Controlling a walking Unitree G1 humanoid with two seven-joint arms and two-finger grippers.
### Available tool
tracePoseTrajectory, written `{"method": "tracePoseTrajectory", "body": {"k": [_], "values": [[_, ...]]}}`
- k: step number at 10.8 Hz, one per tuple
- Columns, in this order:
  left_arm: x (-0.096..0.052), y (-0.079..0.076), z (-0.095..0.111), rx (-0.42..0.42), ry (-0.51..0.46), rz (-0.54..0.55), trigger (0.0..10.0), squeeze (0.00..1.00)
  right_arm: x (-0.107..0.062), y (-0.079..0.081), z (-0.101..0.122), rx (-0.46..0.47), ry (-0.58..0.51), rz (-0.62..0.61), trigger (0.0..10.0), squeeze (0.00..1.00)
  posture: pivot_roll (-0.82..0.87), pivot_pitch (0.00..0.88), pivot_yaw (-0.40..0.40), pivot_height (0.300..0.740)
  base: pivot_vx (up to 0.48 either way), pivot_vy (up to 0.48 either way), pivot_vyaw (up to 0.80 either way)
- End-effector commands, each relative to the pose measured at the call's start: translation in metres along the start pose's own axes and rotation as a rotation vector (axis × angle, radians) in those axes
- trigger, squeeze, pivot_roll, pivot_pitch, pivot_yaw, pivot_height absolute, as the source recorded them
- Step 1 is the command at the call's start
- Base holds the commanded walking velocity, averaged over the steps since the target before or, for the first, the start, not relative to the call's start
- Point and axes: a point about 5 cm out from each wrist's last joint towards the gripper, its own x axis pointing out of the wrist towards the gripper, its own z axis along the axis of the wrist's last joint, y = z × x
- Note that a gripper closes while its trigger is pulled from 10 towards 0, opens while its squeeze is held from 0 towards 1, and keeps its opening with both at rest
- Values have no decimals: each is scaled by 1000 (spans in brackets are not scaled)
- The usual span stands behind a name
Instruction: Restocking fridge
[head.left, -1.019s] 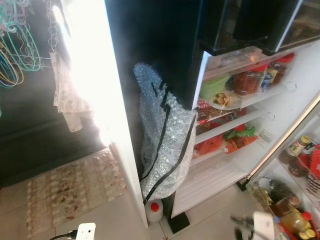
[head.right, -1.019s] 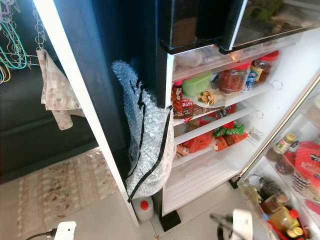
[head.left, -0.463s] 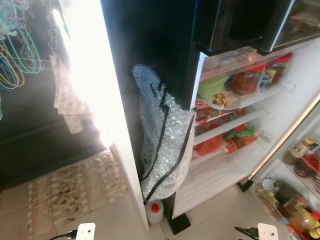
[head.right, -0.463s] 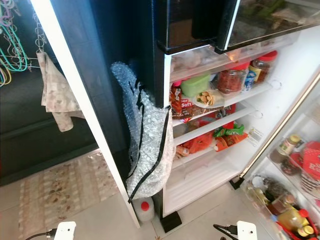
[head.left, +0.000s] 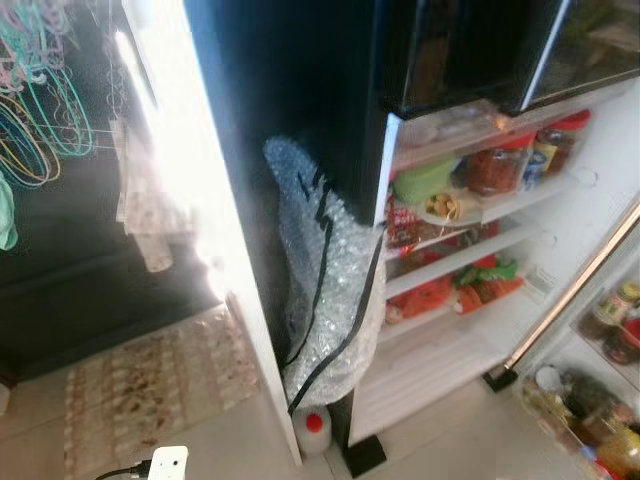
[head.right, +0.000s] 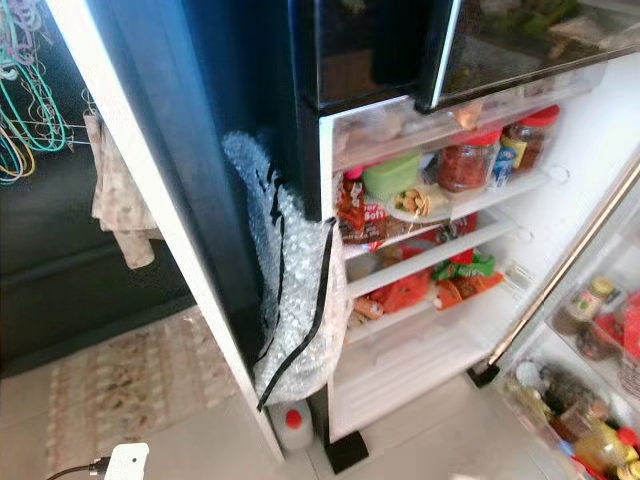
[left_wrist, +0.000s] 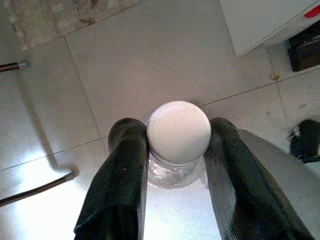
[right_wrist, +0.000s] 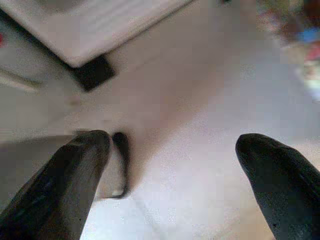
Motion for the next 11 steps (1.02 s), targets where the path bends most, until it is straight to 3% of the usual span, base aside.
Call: {"method": "tracePoseTrajectory", "body": {"k": [1,6,7,11], "values": [[-1,5,-8,2,24,13,10000,0,0,3,4,-2,-39,20,10000,0,-65,0,43,740,0,-454,763],[-1,5,-7,-5,24,14,10000,0,-14,-15,-18,2,-31,14,10000,0,-65,0,37,740,0,-446,0],[-1,5,-7,-6,24,14,10000,0,-5,-4,-4,-13,-40,25,10000,0,-65,0,36,740,0,-442,506],[-1,5,-6,-5,23,14,10000,0,-2,0,0,-7,-32,25,10000,0,-65,0,35,740,0,-442,142]]}}
